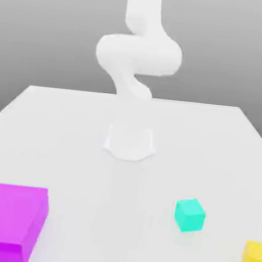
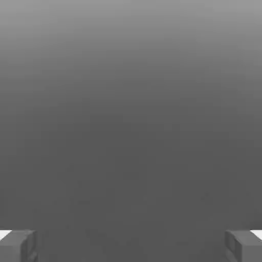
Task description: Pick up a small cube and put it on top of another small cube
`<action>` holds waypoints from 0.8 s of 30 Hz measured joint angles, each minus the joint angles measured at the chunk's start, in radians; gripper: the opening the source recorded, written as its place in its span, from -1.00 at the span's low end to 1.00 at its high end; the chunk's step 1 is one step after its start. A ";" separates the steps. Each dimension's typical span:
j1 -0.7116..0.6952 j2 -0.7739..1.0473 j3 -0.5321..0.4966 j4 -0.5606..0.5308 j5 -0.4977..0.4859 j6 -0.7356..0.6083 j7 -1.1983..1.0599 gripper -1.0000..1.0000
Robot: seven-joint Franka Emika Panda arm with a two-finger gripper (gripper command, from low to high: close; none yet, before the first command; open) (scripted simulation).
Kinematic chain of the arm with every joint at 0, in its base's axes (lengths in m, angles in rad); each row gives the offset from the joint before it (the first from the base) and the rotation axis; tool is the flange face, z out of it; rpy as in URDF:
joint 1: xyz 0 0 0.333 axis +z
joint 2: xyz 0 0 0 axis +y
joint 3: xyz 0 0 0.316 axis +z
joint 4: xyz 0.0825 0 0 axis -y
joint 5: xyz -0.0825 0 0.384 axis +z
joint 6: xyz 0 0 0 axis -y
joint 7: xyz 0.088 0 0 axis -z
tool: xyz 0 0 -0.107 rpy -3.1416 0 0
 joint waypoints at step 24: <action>0.215 0.878 0.177 -0.449 -0.160 0.604 0.283 0.00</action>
